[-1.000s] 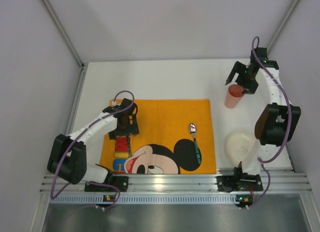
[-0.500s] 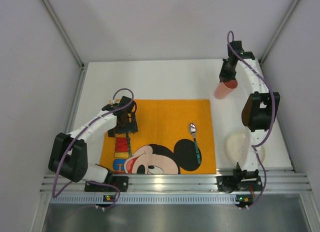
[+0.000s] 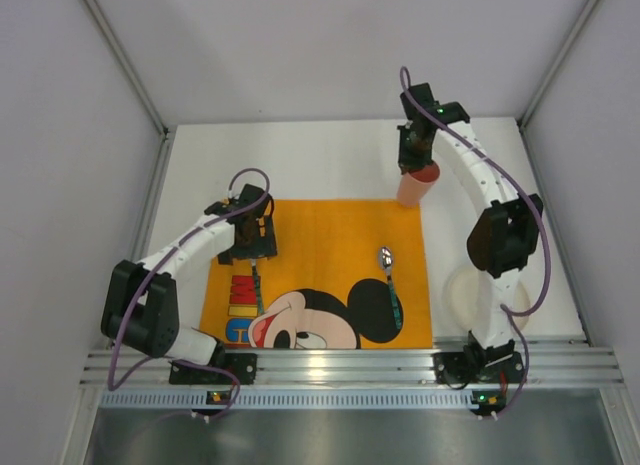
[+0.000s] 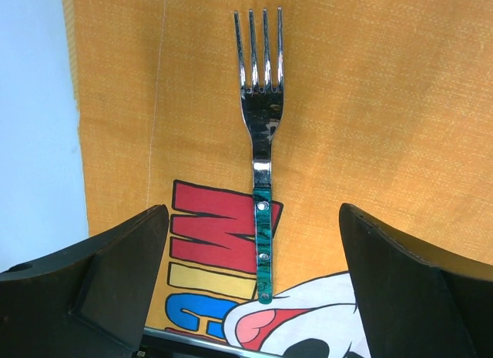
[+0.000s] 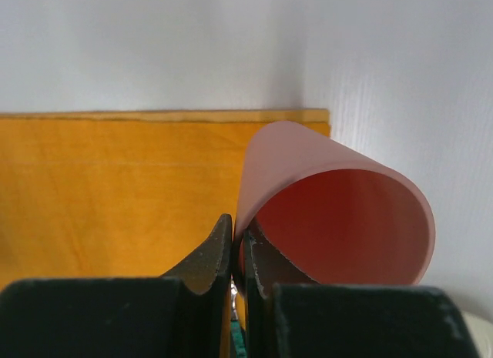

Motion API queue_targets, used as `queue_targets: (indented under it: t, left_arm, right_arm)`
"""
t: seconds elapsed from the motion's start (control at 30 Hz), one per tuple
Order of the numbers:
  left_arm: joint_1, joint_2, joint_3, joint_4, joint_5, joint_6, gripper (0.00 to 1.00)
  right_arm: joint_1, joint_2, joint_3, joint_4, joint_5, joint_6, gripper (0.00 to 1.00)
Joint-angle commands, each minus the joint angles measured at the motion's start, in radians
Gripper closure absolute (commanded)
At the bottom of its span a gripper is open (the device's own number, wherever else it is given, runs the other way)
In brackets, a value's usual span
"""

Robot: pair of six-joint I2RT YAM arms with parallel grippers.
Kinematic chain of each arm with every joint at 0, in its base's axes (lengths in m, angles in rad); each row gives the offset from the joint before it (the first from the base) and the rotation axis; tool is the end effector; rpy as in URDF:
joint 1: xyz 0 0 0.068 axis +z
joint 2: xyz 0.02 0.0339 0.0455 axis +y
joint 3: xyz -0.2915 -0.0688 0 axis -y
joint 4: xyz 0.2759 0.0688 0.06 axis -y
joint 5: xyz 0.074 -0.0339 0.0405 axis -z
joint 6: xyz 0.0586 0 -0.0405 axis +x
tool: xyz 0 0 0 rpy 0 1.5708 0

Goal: Set the dinner table for one person

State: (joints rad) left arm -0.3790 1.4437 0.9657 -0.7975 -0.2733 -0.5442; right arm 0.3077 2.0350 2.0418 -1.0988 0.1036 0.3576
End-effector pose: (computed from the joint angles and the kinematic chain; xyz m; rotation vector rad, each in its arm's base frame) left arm 0.2786 -0.0939 0.2042 -0.2833 2.7392 0.1566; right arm 0.4659 0.1417 0.3186 0.0998 2.6532 0.0815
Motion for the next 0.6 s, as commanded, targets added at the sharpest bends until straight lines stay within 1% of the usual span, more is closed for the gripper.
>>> queue_targets:
  t: [0.0,0.13,0.23,0.33,0.57]
  left_arm:
    - [0.006,0.006,0.03,0.032,0.006,0.023,0.03]
    - [0.005,-0.008,0.016,0.034,0.005,0.023,0.04]
    - [0.005,-0.017,0.007,0.034,0.003,0.023,0.04]
    - [0.006,-0.031,-0.002,0.03,-0.004,0.021,0.04]
    - [0.008,-0.069,-0.021,0.024,-0.017,0.013,0.04]
  right_arm:
    - [0.071,-0.096,-0.008,-0.03,0.002,0.035,1.0]
    - [0.146,-0.076,-0.011,-0.027,0.01,0.04,1.0]
    - [0.178,-0.044,-0.014,-0.019,-0.011,0.047,1.0]
    - [0.214,-0.009,-0.015,-0.01,0.002,0.046,1.0]
    - [0.252,0.042,-0.04,-0.001,0.016,0.052,1.0]
